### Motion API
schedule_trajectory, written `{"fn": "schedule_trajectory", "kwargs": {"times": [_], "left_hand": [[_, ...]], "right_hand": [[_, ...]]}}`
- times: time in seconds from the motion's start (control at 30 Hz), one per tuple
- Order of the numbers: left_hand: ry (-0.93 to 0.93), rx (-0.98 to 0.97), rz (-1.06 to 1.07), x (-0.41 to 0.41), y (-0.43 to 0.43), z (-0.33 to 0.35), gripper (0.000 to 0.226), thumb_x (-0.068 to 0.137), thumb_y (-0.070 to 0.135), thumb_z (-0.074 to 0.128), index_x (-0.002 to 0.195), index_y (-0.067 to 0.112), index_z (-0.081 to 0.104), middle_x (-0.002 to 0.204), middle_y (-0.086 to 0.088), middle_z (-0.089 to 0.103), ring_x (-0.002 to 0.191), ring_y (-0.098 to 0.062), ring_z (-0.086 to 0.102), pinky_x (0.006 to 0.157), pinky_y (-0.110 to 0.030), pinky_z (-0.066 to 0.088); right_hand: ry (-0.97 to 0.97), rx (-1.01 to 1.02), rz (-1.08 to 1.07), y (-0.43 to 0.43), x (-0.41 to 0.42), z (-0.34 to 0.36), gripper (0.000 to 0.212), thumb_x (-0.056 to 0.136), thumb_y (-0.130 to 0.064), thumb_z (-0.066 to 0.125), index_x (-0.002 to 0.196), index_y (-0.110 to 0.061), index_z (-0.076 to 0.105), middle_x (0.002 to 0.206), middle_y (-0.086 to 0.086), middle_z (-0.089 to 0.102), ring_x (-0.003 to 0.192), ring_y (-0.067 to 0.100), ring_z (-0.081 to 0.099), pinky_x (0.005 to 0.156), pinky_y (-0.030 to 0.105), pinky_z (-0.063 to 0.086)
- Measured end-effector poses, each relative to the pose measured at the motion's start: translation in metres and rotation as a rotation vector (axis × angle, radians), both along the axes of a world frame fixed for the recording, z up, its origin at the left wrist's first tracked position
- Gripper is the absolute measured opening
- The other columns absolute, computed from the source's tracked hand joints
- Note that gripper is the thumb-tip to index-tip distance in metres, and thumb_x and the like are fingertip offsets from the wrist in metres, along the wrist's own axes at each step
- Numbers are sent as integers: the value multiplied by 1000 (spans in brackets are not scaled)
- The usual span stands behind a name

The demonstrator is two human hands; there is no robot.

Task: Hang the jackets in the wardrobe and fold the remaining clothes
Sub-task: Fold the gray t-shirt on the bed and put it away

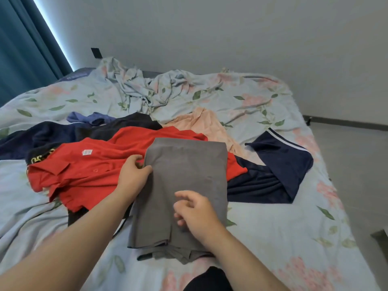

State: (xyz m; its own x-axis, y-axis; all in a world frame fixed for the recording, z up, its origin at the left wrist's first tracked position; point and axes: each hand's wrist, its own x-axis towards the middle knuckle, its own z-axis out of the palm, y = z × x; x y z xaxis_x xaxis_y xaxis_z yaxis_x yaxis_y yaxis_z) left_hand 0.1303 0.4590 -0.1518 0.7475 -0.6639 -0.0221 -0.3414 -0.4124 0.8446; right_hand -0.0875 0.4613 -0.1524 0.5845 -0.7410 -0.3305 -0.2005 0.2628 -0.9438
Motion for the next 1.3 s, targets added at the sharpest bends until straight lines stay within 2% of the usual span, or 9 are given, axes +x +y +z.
{"fn": "schedule_trajectory", "kwargs": {"times": [0.1,0.17,0.27,0.5,0.73,1.0,1.13,1.23,1.3], "left_hand": [[-104,-4,111,-32,55,-15,32,80,23,72,108,14,59,92,-1,60,86,-26,60,80,-42,49],[-73,126,134,-57,88,-30,38,77,31,75,106,12,59,99,-5,62,91,-27,60,83,-43,50],[73,208,111,-76,105,-42,40,77,32,75,105,11,56,98,-5,63,91,-27,61,79,-43,52],[933,57,153,-73,113,-4,14,93,7,63,107,4,66,87,-14,76,81,-30,71,65,-37,56],[774,-207,129,-96,138,27,38,92,-7,57,126,10,49,106,-16,66,67,-30,65,44,-30,45],[757,-244,47,-119,171,65,19,93,-7,53,105,5,61,74,-12,65,42,-15,56,37,-19,36],[898,-261,-1,-124,193,78,31,91,-6,45,115,-3,64,86,-14,69,59,-19,60,47,-26,39],[1220,-509,-110,-124,215,90,50,73,-11,30,107,-17,67,108,-26,68,94,-34,69,77,-35,60],[1230,-632,-255,-123,226,96,59,60,-16,26,100,-18,68,107,-26,67,101,-33,69,83,-33,59]], "right_hand": [[260,-117,-304,-18,-60,-14,14,90,-15,53,90,-25,63,78,-3,65,65,11,60,60,26,47],[506,-163,-237,-13,-81,-22,14,89,-24,54,75,-21,53,70,-5,55,61,12,53,55,24,39],[577,-92,-140,0,-79,-34,19,88,-35,58,77,-20,54,76,-7,59,64,9,56,49,21,36],[300,202,-327,-2,-86,-20,11,91,-3,54,98,-4,62,100,17,70,89,33,68,83,50,59],[147,93,-453,7,-123,20,18,89,-10,61,98,-25,57,88,12,67,72,25,61,65,39,55],[-82,205,-338,35,-143,69,10,93,-2,61,99,2,68,77,13,70,65,19,66,59,31,57],[-250,341,-212,53,-163,91,23,92,4,50,104,12,68,97,22,73,79,25,71,70,35,61],[-349,351,-78,62,-186,98,44,85,11,35,114,8,68,114,23,70,90,25,69,76,30,60],[-351,239,-3,67,-196,100,43,89,12,39,117,-1,70,112,14,72,92,19,67,74,25,56]]}}
